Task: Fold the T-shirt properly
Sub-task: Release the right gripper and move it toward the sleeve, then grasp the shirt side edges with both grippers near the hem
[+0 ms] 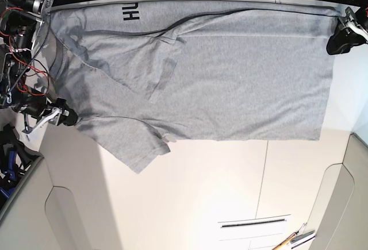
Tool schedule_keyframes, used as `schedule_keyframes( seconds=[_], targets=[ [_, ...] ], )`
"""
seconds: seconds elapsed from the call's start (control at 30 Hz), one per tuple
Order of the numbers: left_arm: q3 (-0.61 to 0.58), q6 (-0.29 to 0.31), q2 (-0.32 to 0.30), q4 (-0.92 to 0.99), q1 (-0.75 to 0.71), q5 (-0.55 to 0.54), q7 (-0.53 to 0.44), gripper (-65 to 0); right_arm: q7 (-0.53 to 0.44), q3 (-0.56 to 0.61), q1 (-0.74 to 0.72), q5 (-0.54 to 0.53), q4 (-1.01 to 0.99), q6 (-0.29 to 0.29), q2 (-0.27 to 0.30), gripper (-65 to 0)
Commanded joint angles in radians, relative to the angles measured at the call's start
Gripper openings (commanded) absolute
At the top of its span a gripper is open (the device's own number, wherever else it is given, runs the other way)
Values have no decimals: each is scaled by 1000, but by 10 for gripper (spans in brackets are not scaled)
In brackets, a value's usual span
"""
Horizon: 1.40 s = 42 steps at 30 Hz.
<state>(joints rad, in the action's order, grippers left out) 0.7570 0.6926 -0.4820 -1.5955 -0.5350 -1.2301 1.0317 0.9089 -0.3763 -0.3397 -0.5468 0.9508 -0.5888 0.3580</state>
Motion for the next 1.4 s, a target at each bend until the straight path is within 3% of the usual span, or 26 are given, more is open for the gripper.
schedule_keyframes(
  seconds=[0.0, 0.13, 0.33, 0.4, 0.5, 0.83, 1.0, 1.23, 1.37],
  targets=[
    [10, 6, -19, -14, 6, -22, -18, -360, 11, 24, -18, 6, -1, -2, 14, -342],
    [10, 6, -19, -14, 17, -20, -17, -360, 8, 93, -18, 9, -2, 2, 10, -342],
    [10, 6, -19, -14, 17, -6, -18, -360, -5, 97, -18, 24, -2, 10, 10, -345],
    [10, 6, -19, -14, 17, -6, -18, -360, -4, 97, -18, 34, -2, 9, 10, -430],
    [10, 6, -20, -14, 32, 15, -24, -360, -4, 97, -18, 34, -2, 9, 10, -650],
    [10, 4, -20, -11, 281, 317, -210, -360, -4, 97, -18, 34, -2, 9, 10, -650],
    [-3, -66, -40, 31, 412, 495, -321, -360, -4, 97, -17, 35, -2, 9, 10, -650],
    [-143, -160, -118, 298, 576, 589, -426, -360, -16, 97, -17, 35, -2, 9, 10, -650],
    [-257, -166, -140, 524, 728, 606, -422, -360, -19, 97, -17, 35, -2, 9, 8, -650]
  ],
)
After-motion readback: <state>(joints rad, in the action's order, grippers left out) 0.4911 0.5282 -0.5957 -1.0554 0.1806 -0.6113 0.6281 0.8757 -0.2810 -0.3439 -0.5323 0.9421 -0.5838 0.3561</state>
